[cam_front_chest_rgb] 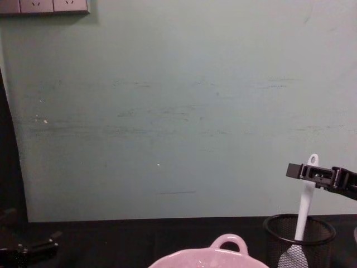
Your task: Use the one hand to pick up the spoon and stir the clear water in the bowl.
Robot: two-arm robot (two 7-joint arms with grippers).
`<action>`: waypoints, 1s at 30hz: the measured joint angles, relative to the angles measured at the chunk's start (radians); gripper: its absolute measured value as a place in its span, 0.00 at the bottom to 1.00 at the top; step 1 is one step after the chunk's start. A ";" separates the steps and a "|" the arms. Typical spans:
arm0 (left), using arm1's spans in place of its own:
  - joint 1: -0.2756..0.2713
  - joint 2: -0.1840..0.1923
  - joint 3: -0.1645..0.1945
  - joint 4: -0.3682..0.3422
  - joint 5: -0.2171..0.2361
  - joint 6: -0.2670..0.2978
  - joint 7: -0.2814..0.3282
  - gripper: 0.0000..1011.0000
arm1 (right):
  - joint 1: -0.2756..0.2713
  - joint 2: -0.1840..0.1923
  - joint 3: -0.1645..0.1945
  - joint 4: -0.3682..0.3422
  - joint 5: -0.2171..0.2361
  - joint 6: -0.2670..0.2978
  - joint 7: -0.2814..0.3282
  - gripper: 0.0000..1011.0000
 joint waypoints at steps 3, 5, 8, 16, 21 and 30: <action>0.000 0.000 0.000 0.000 0.000 0.000 0.000 1.00 | 0.000 0.000 0.000 0.000 0.000 0.000 0.000 0.78; 0.000 0.000 0.000 0.000 0.000 0.000 0.000 1.00 | 0.000 0.000 0.000 -0.001 -0.001 -0.001 0.000 0.85; 0.000 0.000 0.000 0.000 0.000 0.000 0.000 1.00 | -0.001 0.000 0.000 -0.001 -0.001 -0.001 -0.001 0.92; 0.000 0.000 0.000 0.000 0.000 0.000 0.000 1.00 | -0.010 0.024 -0.024 -0.032 -0.054 -0.036 -0.015 0.99; 0.000 0.000 0.000 0.000 0.000 0.000 0.000 1.00 | -0.021 0.044 -0.035 -0.055 -0.121 -0.083 -0.030 0.99; 0.000 0.000 0.000 0.000 0.000 0.000 0.000 1.00 | -0.039 0.073 -0.036 -0.072 -0.289 -0.175 -0.133 0.99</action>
